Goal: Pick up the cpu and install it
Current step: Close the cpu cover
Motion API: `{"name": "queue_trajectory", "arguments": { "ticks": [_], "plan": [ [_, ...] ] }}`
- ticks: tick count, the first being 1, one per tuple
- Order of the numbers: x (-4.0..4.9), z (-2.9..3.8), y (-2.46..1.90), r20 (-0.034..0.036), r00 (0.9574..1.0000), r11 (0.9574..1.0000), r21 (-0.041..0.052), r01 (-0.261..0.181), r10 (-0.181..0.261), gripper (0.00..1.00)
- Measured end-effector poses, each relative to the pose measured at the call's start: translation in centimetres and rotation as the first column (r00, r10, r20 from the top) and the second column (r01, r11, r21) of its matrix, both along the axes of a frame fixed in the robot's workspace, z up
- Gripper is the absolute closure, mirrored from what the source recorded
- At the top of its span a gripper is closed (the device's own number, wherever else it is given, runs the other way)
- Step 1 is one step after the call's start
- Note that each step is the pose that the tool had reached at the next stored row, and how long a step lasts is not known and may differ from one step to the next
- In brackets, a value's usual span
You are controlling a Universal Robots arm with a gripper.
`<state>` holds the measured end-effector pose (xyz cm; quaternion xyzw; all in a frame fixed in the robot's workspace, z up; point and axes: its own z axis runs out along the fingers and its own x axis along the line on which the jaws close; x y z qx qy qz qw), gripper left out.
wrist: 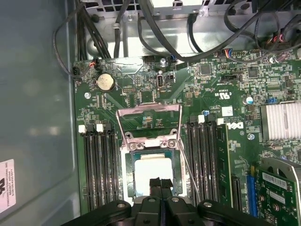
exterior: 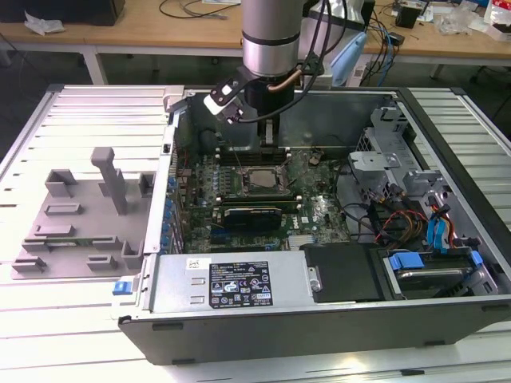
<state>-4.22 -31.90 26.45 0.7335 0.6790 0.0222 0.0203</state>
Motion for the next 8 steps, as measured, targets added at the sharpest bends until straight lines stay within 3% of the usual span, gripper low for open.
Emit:
{"name": "queue_trajectory", "arguments": {
  "ticks": [3, 8],
  "plan": [
    [0.0, 1.75, 0.0, 0.0, 1.0, 1.0, 0.0, 0.0, 0.0, 0.89],
    [0.0, 2.03, 0.0, 0.0, 1.0, 1.0, 0.0002, 0.0, 0.0, 0.89]
  ]
}}
